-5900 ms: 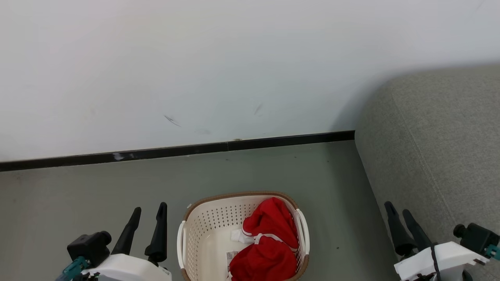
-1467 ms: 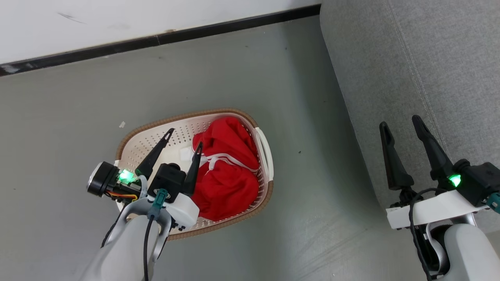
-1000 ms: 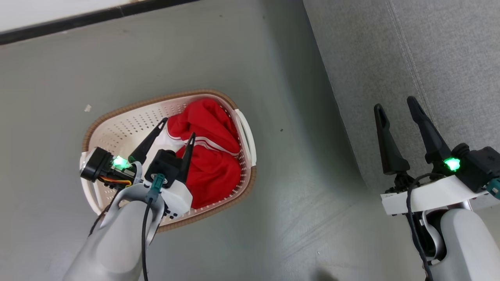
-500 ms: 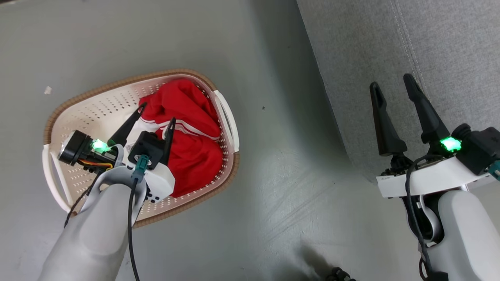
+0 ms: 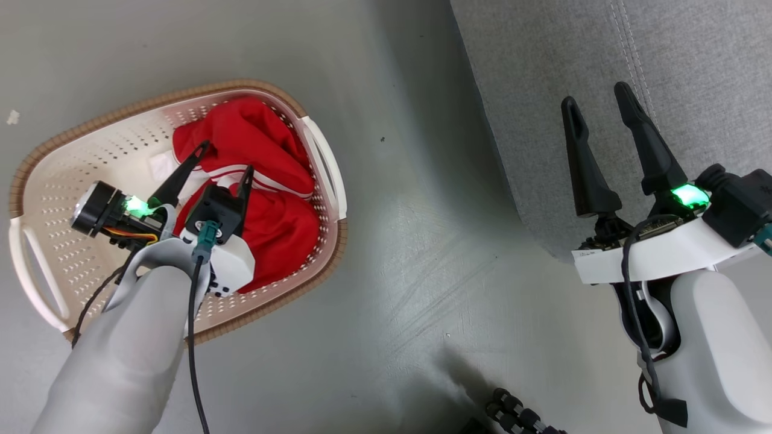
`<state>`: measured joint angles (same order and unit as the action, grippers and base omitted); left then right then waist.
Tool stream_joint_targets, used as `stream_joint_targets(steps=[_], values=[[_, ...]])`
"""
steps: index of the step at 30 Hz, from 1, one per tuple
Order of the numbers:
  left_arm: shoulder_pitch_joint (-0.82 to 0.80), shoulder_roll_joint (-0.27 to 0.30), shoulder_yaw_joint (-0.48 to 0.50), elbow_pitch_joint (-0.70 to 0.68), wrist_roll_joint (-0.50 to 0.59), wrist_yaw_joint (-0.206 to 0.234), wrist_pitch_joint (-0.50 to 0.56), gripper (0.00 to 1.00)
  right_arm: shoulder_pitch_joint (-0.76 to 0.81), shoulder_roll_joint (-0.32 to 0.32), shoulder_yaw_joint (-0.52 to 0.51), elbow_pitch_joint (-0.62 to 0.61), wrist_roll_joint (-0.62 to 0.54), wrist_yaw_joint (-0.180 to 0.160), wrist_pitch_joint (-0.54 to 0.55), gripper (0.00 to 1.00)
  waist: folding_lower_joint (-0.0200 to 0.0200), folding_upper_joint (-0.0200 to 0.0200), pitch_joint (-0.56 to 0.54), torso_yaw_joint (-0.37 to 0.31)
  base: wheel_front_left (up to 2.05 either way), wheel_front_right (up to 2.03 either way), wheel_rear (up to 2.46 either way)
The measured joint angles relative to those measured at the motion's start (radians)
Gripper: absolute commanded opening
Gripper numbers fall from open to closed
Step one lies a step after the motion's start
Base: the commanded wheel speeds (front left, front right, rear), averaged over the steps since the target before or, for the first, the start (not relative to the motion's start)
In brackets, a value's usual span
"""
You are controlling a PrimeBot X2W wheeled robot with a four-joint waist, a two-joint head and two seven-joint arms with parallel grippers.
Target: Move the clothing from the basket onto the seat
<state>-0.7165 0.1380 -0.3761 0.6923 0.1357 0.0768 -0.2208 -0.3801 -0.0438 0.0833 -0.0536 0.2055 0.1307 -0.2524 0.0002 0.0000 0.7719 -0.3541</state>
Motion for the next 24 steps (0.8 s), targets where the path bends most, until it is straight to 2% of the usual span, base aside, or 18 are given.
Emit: stream_joint_targets(steps=[10, 24], values=[[-0.028, 0.024, 0.0, 0.045, 0.009, 0.01, 0.0, 1.0, -0.036, 0.001, 0.026, 0.012, 0.018, 0.0, 0.0, 1.0, 0.0, 0.0, 0.037, -0.042, 0.0, 0.0, 0.0], [-0.083, 0.028, 0.007, 0.095, 0.025, 0.035, 0.017, 1.0, -0.036, 0.002, 0.035, 0.028, 0.043, 0.0, 0.0, 1.0, 0.0, 0.0, 0.065, -0.066, 0.0, 0.0, 0.0]])
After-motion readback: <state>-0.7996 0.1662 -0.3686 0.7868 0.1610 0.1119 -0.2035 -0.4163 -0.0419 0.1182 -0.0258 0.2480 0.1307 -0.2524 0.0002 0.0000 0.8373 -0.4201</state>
